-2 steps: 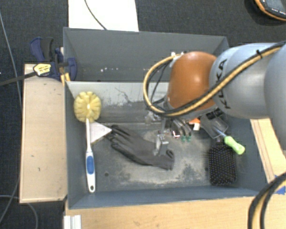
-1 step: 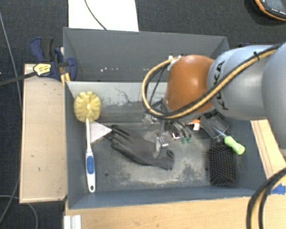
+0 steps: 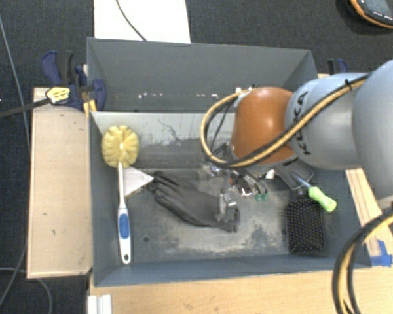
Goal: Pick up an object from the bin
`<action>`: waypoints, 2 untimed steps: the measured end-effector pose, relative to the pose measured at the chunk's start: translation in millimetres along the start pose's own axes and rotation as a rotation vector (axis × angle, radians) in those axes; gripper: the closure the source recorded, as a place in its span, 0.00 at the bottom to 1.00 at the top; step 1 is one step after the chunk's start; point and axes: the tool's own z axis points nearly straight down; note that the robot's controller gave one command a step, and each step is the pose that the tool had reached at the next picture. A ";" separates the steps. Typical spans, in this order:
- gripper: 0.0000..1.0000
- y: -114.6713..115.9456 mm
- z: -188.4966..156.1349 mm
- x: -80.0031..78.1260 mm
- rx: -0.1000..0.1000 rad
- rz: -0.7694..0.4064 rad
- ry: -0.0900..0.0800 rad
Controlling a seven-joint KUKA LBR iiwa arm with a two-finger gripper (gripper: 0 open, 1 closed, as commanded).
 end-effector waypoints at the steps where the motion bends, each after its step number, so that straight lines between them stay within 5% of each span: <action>1: 0.00 28.4 -31.2 0.6 -0.001 0.028 -0.004; 2: 0.00 -31.5 -5.8 9.9 0.001 -0.025 0.002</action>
Offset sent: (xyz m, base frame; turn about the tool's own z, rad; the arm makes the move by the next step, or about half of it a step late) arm -0.0021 -0.0300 0.0054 -0.0297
